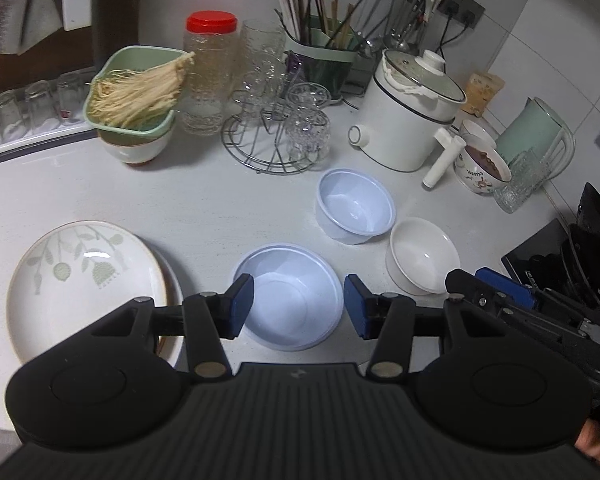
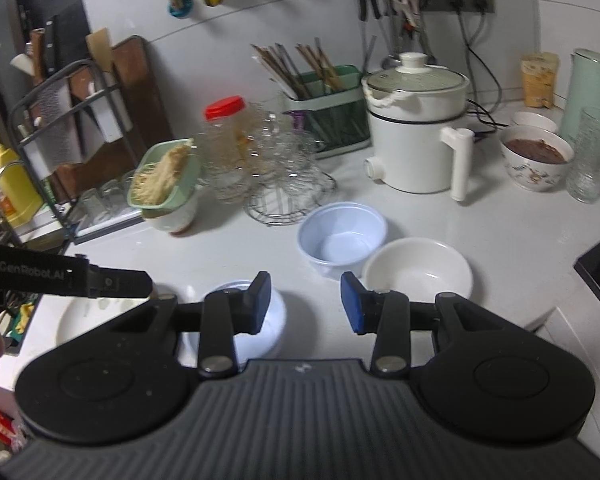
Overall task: Organize plates and bowls
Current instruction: 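Lift the light-blue bowl and carry it toward the other blue bowl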
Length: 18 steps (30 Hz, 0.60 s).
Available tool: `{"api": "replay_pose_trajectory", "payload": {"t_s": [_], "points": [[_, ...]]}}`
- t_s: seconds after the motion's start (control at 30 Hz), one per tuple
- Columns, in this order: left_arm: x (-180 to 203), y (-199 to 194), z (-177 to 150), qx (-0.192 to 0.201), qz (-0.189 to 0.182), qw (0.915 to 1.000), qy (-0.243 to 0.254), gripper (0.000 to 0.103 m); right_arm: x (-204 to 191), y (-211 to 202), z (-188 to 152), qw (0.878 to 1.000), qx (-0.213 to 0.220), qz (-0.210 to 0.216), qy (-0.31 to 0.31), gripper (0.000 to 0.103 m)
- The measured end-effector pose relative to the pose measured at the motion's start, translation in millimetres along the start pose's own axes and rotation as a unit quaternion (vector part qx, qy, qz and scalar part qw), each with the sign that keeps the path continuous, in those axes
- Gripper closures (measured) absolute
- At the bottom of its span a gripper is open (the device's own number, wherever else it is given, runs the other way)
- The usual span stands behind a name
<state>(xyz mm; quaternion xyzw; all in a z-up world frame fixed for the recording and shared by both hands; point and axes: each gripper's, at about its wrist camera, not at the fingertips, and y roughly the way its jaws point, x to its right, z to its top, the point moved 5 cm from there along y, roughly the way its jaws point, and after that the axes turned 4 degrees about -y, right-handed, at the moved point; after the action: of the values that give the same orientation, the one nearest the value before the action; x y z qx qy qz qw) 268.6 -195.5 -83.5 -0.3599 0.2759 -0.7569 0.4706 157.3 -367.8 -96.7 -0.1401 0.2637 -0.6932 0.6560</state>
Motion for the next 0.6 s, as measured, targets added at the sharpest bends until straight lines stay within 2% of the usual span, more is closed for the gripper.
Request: {"api": "replay_pose_trajectory", "payload": {"t_s": [0.27, 0.6], "points": [[10.2, 32.8, 27.8, -0.013, -0.010, 0.9998, 0.012, 0.045, 20.0, 20.6, 8.5, 0.999, -0.012, -0.028, 0.013, 0.061], [21.3, 85.7, 65.9, -0.023, -0.015, 0.9994, 0.019, 0.044, 36.9, 59.8, 26.4, 0.999, -0.026, -0.032, 0.020, 0.061]]}}
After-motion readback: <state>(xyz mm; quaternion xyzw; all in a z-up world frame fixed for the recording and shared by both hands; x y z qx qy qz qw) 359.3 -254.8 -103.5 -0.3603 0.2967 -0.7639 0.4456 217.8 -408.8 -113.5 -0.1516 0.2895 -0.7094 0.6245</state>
